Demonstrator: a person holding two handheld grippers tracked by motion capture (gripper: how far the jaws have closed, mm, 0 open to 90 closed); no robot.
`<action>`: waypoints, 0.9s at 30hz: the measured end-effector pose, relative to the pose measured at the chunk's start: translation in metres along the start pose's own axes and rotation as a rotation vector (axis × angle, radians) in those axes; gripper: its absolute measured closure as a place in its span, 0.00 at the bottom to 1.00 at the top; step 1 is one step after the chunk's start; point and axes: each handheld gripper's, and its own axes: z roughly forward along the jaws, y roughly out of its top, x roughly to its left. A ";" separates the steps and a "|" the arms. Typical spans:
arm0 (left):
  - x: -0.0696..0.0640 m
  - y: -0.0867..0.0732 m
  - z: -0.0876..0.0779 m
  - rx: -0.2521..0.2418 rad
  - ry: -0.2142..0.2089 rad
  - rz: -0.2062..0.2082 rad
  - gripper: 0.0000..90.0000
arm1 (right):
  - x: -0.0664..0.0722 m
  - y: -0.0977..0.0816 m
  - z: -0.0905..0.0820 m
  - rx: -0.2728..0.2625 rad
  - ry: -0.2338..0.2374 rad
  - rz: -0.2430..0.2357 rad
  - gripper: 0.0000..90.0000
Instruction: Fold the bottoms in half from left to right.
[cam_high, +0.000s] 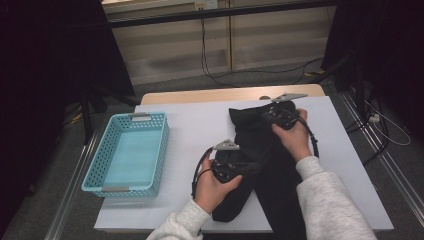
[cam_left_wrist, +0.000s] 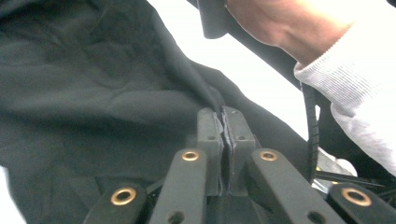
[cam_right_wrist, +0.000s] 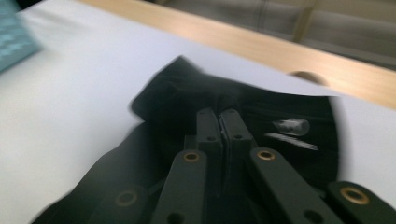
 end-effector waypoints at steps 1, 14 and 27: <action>-0.001 0.002 0.004 -0.004 -0.002 0.002 0.95 | -0.008 0.000 -0.004 -0.009 -0.023 0.014 0.98; 0.032 0.002 -0.018 -0.022 0.176 0.045 0.32 | -0.027 -0.039 -0.012 0.094 -0.028 0.039 0.63; 0.072 -0.018 -0.052 0.018 0.308 0.050 0.26 | 0.013 -0.073 -0.029 0.118 0.077 -0.032 0.53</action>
